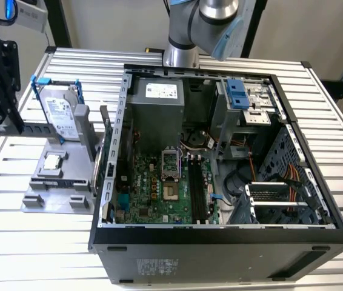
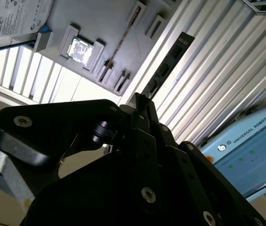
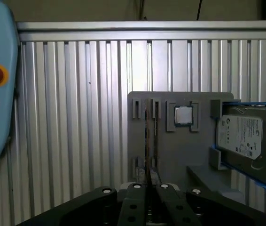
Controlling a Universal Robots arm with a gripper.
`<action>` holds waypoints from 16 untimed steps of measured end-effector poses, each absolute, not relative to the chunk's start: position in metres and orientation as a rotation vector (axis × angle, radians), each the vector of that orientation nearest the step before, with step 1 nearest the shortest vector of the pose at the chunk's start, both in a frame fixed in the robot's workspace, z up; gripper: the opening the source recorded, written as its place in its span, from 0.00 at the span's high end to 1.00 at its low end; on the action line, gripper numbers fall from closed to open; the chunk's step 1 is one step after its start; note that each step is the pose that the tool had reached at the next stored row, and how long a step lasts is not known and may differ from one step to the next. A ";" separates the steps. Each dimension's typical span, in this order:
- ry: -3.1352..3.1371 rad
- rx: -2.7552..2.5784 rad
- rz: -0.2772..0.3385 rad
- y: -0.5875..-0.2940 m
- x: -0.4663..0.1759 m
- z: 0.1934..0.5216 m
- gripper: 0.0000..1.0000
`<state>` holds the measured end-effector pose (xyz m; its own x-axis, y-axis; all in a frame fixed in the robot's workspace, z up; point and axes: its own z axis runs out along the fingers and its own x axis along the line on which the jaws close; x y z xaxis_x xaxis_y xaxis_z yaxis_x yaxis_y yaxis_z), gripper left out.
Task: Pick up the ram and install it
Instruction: 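Pick up the ram and move it above insertion slot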
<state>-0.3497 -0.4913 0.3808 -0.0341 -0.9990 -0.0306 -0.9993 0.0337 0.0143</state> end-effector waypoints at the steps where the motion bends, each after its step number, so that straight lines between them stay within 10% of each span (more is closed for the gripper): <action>1: 2.250 -2.175 0.049 -0.491 -0.350 0.382 1.00; 16: 2.250 -2.175 0.049 -0.490 -0.350 0.390 1.00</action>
